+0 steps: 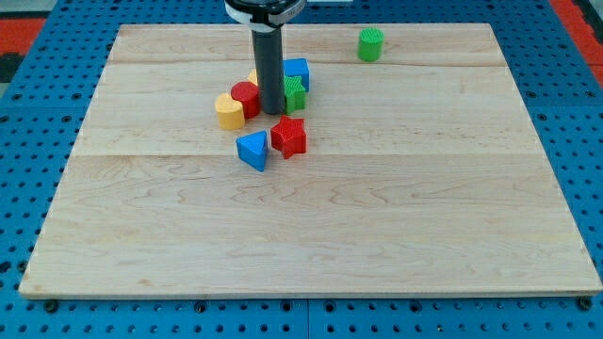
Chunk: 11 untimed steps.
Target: Move the green star closer to the green circle
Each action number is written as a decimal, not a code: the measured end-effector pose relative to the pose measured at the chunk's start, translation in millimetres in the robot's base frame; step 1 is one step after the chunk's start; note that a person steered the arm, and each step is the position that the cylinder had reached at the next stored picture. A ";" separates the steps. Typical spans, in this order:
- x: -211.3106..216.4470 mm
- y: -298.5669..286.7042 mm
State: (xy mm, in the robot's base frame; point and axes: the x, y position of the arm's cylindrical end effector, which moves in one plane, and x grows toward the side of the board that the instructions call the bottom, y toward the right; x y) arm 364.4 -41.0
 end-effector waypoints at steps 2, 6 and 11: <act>-20.9 64.2; -26.2 42.2; -59.9 117.0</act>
